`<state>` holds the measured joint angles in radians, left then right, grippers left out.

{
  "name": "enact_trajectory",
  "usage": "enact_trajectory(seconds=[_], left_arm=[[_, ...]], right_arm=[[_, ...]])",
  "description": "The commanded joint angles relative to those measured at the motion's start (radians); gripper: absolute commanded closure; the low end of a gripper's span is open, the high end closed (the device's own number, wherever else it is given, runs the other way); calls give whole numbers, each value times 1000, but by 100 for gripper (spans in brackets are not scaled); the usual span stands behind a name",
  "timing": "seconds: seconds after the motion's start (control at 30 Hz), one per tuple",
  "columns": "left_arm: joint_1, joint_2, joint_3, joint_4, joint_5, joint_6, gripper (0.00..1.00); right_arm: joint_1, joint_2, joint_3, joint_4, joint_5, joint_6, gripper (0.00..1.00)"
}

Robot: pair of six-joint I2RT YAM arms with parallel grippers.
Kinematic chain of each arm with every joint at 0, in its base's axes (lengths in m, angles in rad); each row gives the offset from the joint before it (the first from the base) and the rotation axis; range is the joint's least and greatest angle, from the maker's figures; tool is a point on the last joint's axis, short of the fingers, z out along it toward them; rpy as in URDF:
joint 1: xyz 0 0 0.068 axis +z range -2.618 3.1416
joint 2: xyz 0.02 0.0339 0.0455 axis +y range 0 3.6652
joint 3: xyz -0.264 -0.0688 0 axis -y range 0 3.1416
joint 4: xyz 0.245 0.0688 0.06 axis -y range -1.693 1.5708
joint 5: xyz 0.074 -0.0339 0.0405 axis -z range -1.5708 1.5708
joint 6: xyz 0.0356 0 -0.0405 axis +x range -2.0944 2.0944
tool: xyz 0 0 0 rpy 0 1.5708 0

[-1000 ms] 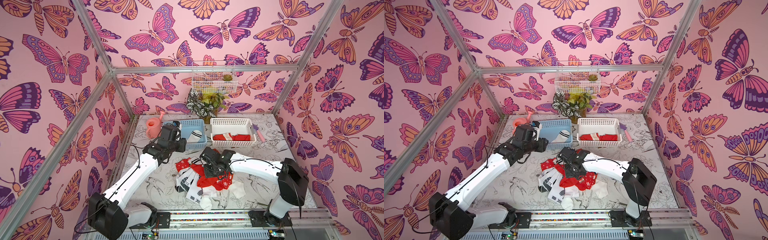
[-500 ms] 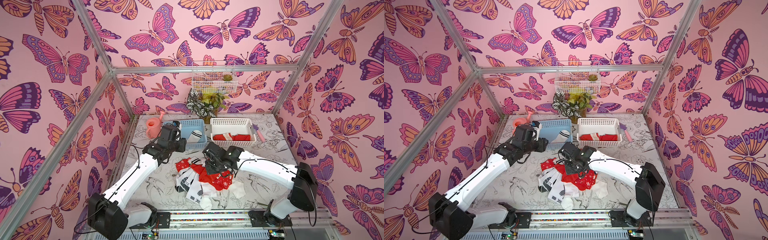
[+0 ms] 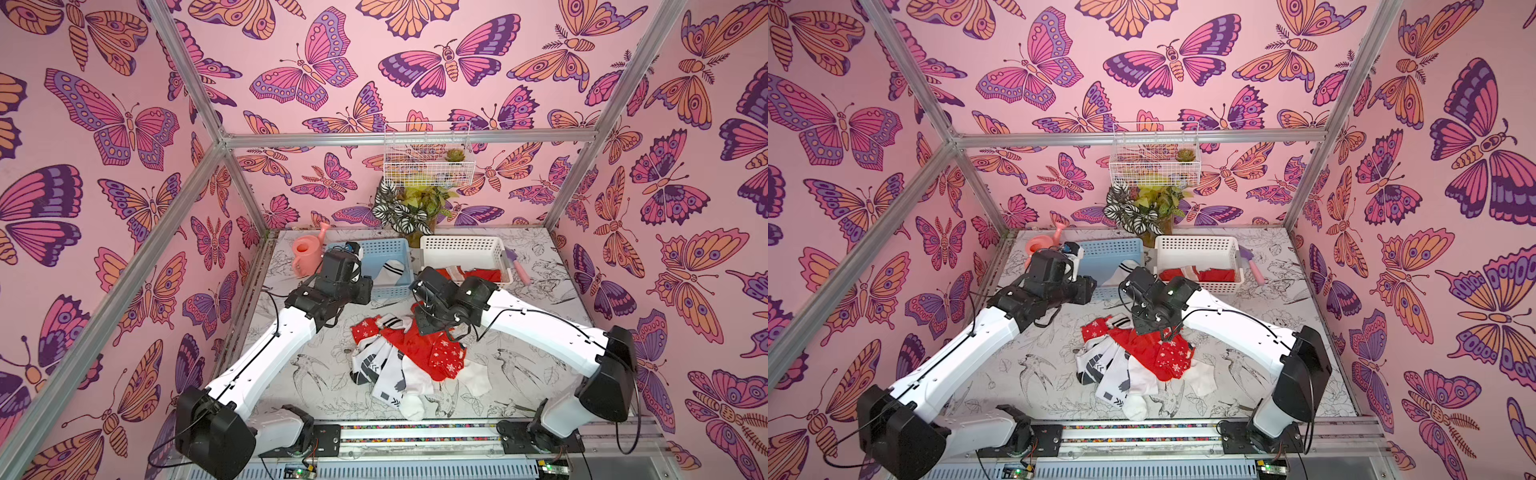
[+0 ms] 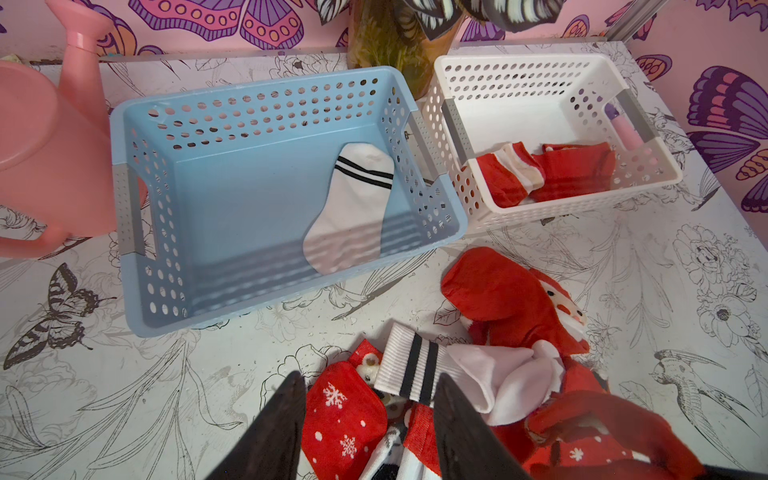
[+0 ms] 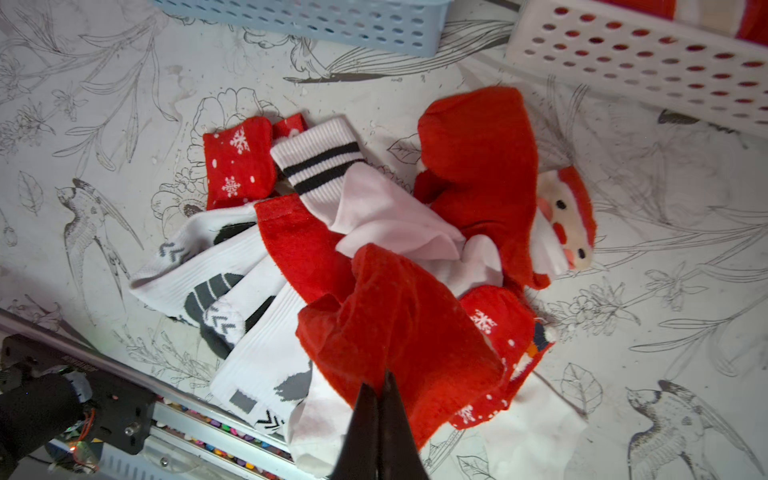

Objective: Sort the socks into the basket by color
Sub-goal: Pick up the sock at the center of the board, then place the sock in the bin.

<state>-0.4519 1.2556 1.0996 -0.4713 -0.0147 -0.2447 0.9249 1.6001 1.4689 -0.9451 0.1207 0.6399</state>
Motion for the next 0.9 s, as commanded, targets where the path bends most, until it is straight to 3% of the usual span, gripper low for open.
enact_trajectory(seconds=[0.0, 0.4, 0.87], left_arm=[[-2, -25, -17, 7, 5, 6, 48], [-2, -21, -20, 7, -2, 11, 47], [-5, -16, -21, 5, -5, 17, 47]], right_arm=[[-18, -48, 39, -60, 58, -47, 100], [-124, -62, 83, -34, 84, -126, 100], [-343, 34, 183, 42, 59, -259, 100]])
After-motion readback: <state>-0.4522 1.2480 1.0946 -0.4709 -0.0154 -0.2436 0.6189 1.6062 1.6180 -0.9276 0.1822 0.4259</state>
